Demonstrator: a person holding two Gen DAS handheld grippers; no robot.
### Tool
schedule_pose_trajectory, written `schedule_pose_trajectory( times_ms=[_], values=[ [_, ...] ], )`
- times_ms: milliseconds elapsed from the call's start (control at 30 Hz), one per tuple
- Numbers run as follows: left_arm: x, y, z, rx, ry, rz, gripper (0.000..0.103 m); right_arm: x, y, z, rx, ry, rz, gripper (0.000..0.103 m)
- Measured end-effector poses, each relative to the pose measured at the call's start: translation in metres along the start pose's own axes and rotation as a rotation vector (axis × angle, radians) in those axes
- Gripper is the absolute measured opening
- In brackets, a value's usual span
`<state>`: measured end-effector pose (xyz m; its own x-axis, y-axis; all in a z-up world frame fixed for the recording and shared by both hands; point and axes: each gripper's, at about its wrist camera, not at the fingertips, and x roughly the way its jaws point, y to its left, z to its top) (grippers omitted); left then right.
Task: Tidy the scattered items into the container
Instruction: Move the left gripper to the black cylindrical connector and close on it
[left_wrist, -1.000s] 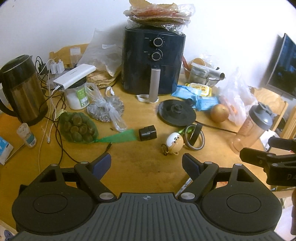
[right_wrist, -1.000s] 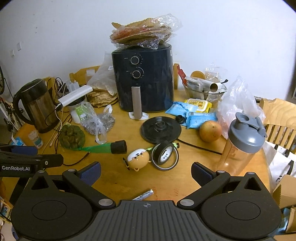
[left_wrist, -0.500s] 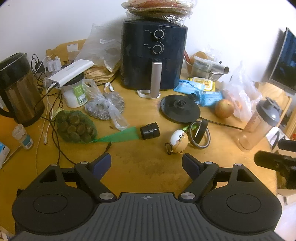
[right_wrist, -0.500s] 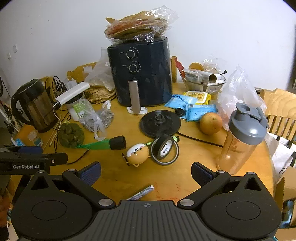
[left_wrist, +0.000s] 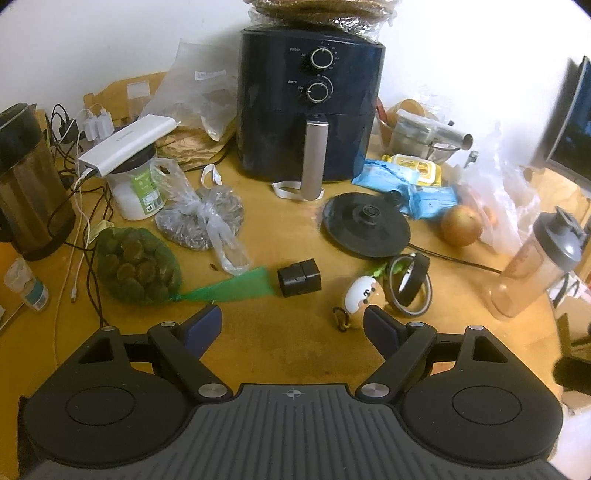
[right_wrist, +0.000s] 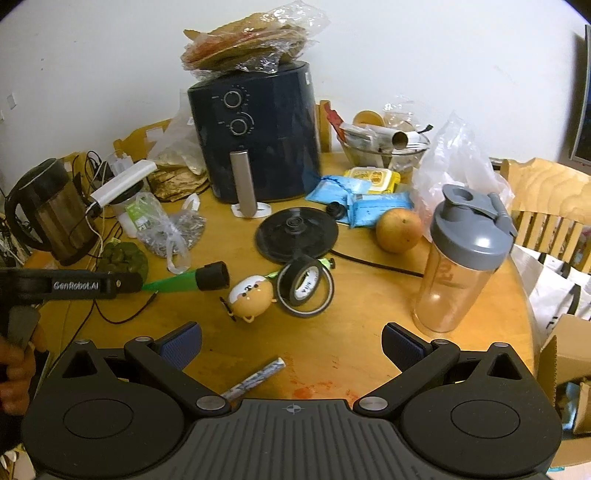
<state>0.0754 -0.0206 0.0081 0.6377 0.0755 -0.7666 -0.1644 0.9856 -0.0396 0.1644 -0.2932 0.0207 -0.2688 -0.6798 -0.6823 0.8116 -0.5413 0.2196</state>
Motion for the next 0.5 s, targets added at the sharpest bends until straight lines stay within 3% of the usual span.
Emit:
schedule_pose_trajectory(
  times_ms=[500],
  values=[
    [0.054,-0.016,0.007,0.009,0.078,0.028,0.085,-0.005,-0.032,-0.006,0.014,0.033,-0.032,0.103]
  ],
)
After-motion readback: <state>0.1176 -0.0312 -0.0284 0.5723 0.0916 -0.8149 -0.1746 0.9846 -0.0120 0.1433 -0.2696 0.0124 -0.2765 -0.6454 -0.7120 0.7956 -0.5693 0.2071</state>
